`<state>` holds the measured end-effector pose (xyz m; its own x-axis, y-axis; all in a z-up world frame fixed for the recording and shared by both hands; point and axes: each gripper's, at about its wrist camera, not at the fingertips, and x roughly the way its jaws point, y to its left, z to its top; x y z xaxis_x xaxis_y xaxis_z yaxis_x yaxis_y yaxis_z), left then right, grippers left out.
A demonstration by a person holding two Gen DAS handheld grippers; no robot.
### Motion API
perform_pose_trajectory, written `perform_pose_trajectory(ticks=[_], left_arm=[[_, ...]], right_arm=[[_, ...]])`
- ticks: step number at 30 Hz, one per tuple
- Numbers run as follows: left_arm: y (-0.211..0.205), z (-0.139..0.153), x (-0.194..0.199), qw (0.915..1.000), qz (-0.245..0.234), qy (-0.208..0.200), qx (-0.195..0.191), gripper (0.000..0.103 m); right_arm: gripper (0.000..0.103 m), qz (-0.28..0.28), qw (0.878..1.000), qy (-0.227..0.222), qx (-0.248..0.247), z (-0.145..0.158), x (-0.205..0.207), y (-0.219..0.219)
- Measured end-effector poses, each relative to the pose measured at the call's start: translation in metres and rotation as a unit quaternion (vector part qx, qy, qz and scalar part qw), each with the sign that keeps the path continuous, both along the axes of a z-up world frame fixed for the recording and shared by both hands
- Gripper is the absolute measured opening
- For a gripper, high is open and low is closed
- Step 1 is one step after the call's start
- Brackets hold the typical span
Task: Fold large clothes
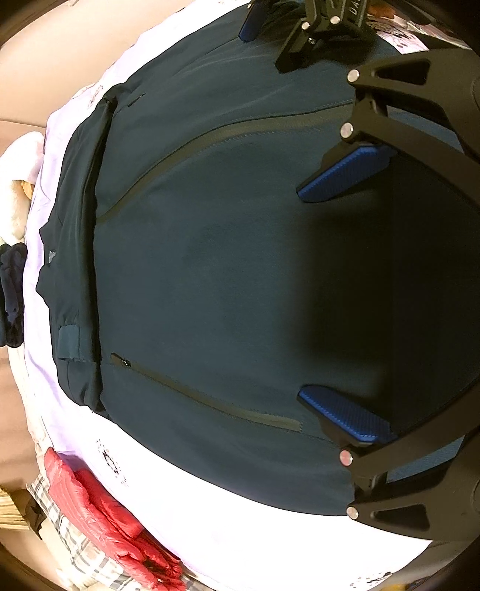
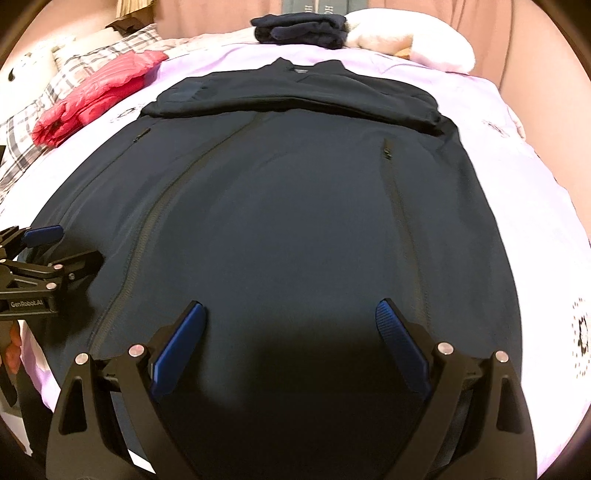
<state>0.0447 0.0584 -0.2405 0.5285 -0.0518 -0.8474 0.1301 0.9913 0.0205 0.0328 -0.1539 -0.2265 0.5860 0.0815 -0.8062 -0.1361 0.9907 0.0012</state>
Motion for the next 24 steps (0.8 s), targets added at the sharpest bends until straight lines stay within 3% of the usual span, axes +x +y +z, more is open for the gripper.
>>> perform_pose_trajectory(ticks=[14, 24], left_arm=[[0.015, 0.004, -0.01, 0.9999, 0.011, -0.006, -0.001, 0.101], [0.056, 0.012, 0.003, 0.9969, 0.074, -0.011, -0.025, 0.101]], right_arm=[[0.094, -0.025, 1.0, -0.002, -0.013, 0.007, -0.012, -0.02], [0.094, -0.071, 0.997, -0.026, 0.0, 0.014, 0.003, -0.04]])
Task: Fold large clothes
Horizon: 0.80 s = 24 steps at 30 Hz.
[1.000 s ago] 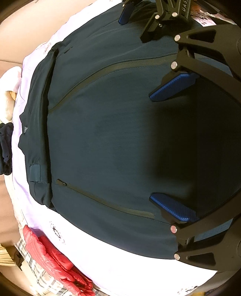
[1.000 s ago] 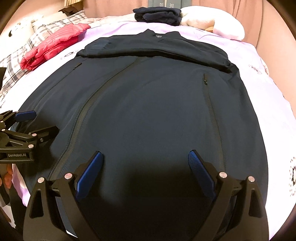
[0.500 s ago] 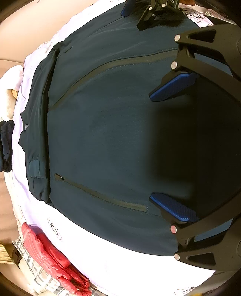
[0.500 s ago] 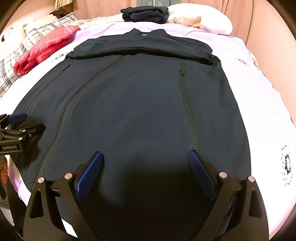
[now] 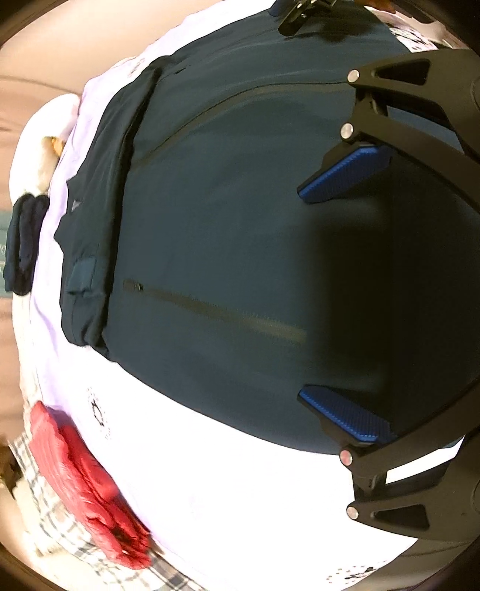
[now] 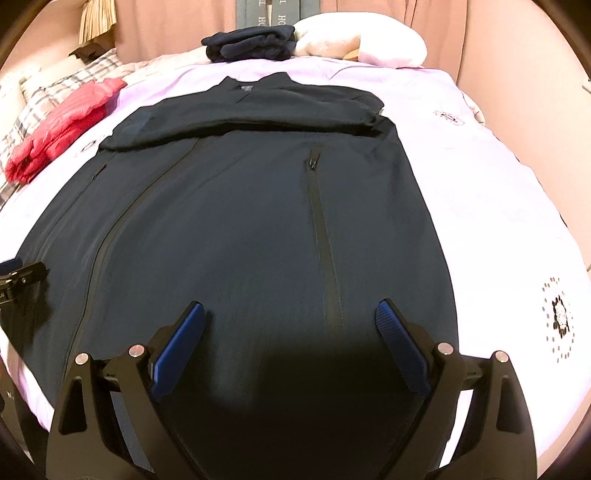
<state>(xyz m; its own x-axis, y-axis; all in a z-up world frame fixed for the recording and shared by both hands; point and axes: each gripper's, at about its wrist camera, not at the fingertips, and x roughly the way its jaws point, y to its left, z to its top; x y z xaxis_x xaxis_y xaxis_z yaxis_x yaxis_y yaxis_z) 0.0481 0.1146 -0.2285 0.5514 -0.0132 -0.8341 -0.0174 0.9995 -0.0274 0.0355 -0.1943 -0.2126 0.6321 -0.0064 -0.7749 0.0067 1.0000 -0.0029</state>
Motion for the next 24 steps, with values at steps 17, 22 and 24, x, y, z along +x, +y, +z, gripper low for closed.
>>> perform_pose_trajectory(ticks=[17, 22, 24], left_arm=[[-0.002, -0.011, -0.011, 0.9995, -0.014, 0.014, 0.024, 0.101], [-0.002, -0.01, -0.018, 0.9994, -0.017, 0.014, 0.027, 0.101], [-0.002, -0.01, -0.022, 0.9994, -0.017, 0.014, 0.029, 0.101]], right_arm=[[0.095, 0.01, 1.0, 0.025, -0.015, -0.018, -0.005, -0.002], [0.095, 0.011, 0.999, 0.03, -0.016, -0.017, -0.014, -0.003], [0.095, 0.012, 0.999, 0.03, -0.017, -0.017, -0.02, -0.003]])
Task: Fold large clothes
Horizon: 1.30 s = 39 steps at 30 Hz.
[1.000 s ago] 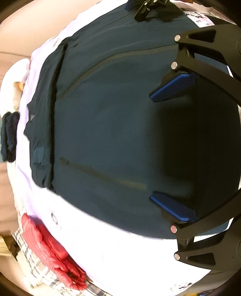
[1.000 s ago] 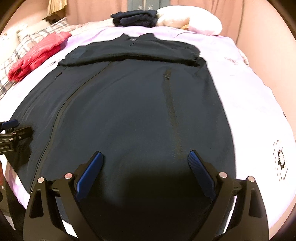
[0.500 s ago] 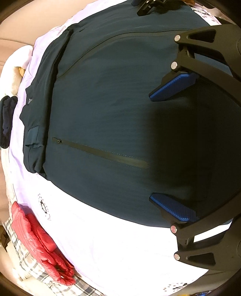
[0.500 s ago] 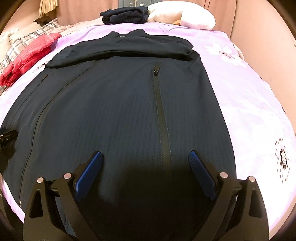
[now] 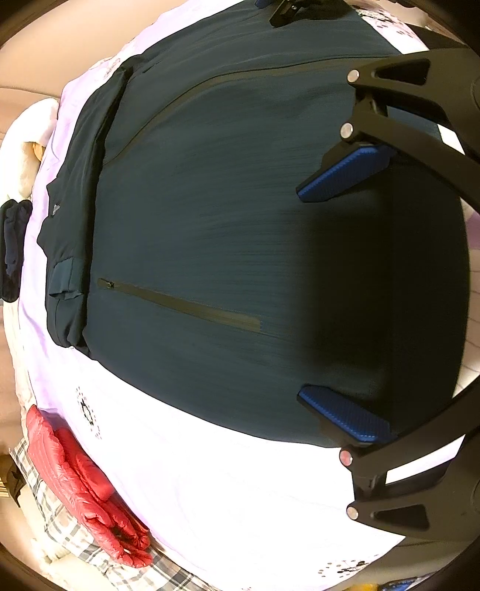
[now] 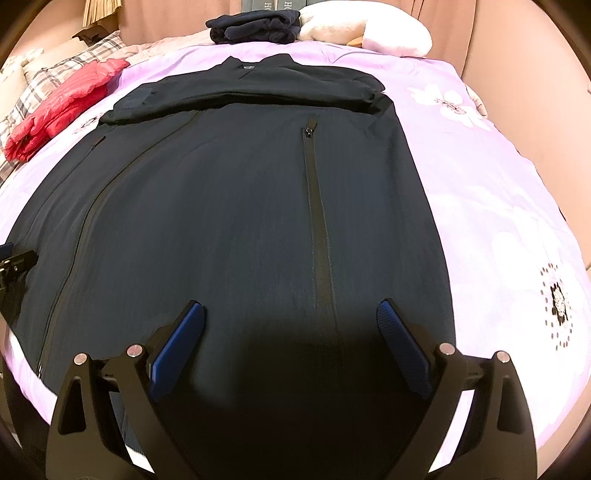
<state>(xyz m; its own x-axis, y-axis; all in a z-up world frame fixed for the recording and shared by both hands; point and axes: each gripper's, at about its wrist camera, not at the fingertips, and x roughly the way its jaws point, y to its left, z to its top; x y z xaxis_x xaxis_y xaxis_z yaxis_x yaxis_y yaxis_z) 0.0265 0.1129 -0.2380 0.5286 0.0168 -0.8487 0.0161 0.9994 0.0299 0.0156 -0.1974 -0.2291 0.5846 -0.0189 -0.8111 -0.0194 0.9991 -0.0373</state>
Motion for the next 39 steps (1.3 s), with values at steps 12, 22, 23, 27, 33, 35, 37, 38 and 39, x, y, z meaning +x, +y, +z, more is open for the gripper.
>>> perform_pose_trajectory(ticks=[12, 22, 23, 27, 33, 35, 37, 38, 39], left_arm=[[-0.001, 0.004, -0.019, 0.9999, -0.005, -0.002, 0.011, 0.101], [0.017, 0.016, -0.036, 1.0, 0.005, -0.007, -0.004, 0.101], [0.027, 0.016, -0.037, 0.9998, 0.016, -0.005, -0.011, 0.101], [0.066, 0.012, -0.034, 0.9965, 0.068, 0.009, -0.048, 0.101], [0.104, 0.009, -0.029, 0.9854, 0.094, 0.021, -0.141, 0.101], [0.108, 0.008, -0.024, 0.9803, 0.085, 0.026, -0.176, 0.101], [0.111, 0.006, -0.02, 0.9734, 0.078, 0.03, -0.213, 0.101], [0.112, 0.005, -0.016, 0.968, 0.07, 0.034, -0.238, 0.101], [0.113, 0.004, -0.011, 0.9649, 0.067, 0.034, -0.252, 0.101]], right_arm=[[0.095, 0.012, 1.0, 0.0, -0.011, 0.002, -0.027, -0.002], [0.095, 0.023, 1.0, -0.002, -0.002, 0.015, -0.044, -0.01], [0.095, 0.021, 1.0, -0.006, 0.001, 0.018, -0.046, -0.013], [0.095, -0.015, 1.0, -0.008, 0.017, 0.023, -0.047, -0.038], [0.095, -0.107, 0.987, 0.015, 0.118, 0.012, -0.048, -0.093], [0.095, -0.116, 0.98, 0.025, 0.161, 0.007, -0.047, -0.106], [0.095, -0.111, 0.976, 0.026, 0.185, 0.006, -0.046, -0.111], [0.095, -0.105, 0.975, 0.027, 0.195, 0.006, -0.045, -0.11], [0.095, -0.096, 0.972, 0.028, 0.213, 0.006, -0.043, -0.111]])
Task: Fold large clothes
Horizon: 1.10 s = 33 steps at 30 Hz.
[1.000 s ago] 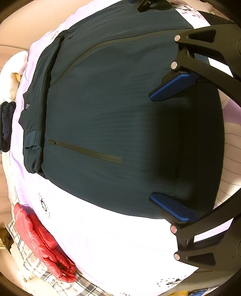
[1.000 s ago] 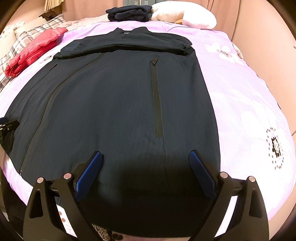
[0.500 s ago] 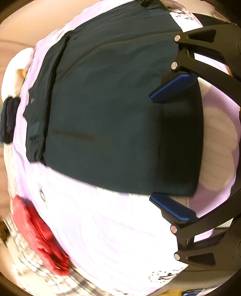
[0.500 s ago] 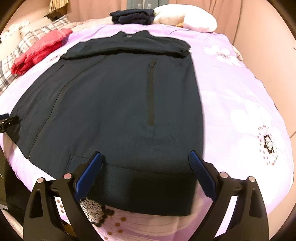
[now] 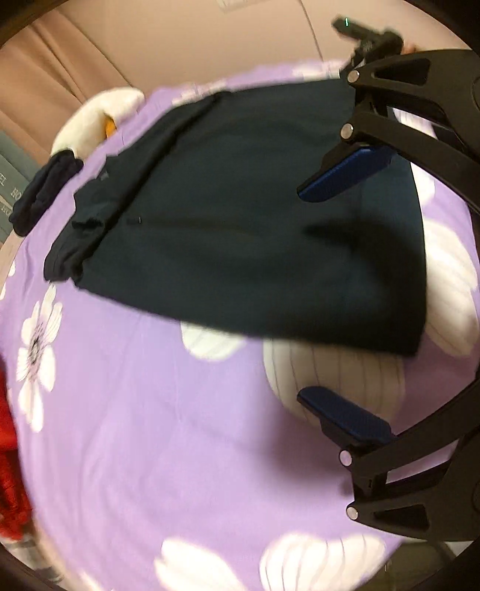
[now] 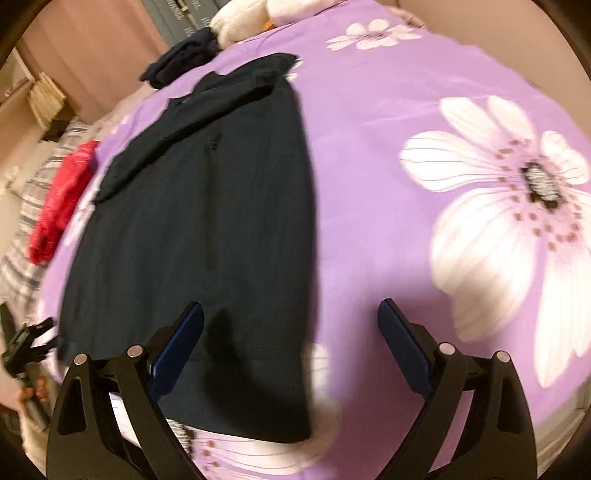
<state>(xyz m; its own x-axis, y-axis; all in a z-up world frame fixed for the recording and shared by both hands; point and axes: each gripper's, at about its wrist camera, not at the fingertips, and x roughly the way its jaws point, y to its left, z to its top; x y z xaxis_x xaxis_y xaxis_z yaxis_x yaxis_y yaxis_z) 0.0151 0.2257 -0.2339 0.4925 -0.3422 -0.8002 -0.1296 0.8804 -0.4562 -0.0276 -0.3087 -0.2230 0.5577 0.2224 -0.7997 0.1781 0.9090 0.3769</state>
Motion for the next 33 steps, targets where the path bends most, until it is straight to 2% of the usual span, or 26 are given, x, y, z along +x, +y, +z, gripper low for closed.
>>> perform_pose_trajectory(ticks=[4, 8, 13, 17, 21, 24, 31, 33], left_arm=[[0.001, -0.003, 0.019, 0.9975, -0.014, 0.002, -0.07, 0.101], [0.005, -0.008, 0.038, 0.9895, -0.02, 0.006, -0.143, 0.101], [0.002, -0.01, 0.044, 0.9837, -0.035, 0.005, -0.177, 0.1], [0.005, -0.009, 0.031, 0.9817, -0.056, 0.003, -0.182, 0.099], [0.011, -0.015, 0.013, 0.9748, -0.071, 0.013, -0.211, 0.099], [0.007, -0.016, 0.001, 0.9744, -0.081, 0.012, -0.21, 0.099], [-0.009, -0.014, 0.0, 0.9758, -0.079, 0.005, -0.204, 0.099], [-0.016, -0.013, 0.0, 0.9773, -0.086, 0.002, -0.193, 0.095]], right_arm=[[0.095, 0.022, 0.998, -0.001, 0.054, -0.002, 0.016, 0.0], [0.095, 0.037, 0.994, -0.007, 0.099, 0.0, 0.034, 0.002], [0.095, 0.048, 0.987, -0.004, 0.154, -0.003, 0.049, 0.004], [0.094, 0.067, 0.98, 0.007, 0.188, -0.004, 0.041, 0.0], [0.093, 0.081, 0.974, 0.024, 0.212, -0.005, 0.023, -0.005], [0.093, 0.089, 0.968, 0.034, 0.23, -0.007, 0.011, -0.007], [0.093, 0.085, 0.971, 0.023, 0.222, -0.005, 0.01, 0.007], [0.092, 0.085, 0.973, 0.017, 0.215, -0.005, 0.014, 0.013]])
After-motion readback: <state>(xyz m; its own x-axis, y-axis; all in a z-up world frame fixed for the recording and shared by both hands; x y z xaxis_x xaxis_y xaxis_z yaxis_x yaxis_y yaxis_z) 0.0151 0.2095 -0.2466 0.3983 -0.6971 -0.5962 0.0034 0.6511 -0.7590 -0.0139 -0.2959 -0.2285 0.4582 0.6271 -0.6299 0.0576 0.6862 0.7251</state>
